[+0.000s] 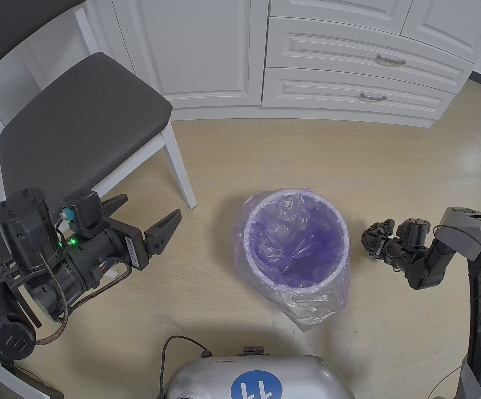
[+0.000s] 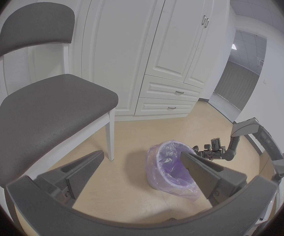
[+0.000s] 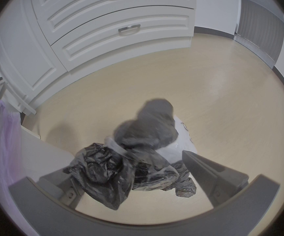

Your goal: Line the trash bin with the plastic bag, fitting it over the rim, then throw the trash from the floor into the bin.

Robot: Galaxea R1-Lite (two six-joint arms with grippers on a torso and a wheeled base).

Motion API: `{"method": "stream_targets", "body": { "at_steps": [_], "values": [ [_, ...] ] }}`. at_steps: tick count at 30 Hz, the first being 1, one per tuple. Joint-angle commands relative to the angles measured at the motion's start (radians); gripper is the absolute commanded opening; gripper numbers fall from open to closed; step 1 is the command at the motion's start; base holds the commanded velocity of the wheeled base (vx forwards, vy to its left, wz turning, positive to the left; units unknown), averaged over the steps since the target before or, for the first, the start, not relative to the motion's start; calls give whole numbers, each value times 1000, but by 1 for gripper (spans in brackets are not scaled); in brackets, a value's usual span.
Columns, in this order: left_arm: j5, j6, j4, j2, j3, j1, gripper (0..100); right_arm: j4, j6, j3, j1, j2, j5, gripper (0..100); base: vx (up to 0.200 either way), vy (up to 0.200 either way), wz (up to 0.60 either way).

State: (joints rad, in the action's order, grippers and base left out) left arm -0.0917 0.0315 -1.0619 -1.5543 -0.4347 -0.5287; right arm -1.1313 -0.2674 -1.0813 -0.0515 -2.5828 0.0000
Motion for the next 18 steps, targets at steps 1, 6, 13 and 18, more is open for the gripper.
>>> {"method": "stream_targets", "body": {
  "at_steps": [1,6,13,18],
  "values": [
    [0,2,-1,-10,-3,7,100,-8,-3,-14,1,-60,-2,0,0,0,0],
    [0,2,-1,-27,-4,10,100,-10,-4,-17,-7,-63,2,0,0,0,0],
    [-3,1,-7,-58,-4,10,100,-87,13,23,-2,-51,-2,0,0,0,0],
    [-2,-4,-20,-58,2,7,100,-82,43,55,-1,-20,2,0,0,0,0]
  ]
}}
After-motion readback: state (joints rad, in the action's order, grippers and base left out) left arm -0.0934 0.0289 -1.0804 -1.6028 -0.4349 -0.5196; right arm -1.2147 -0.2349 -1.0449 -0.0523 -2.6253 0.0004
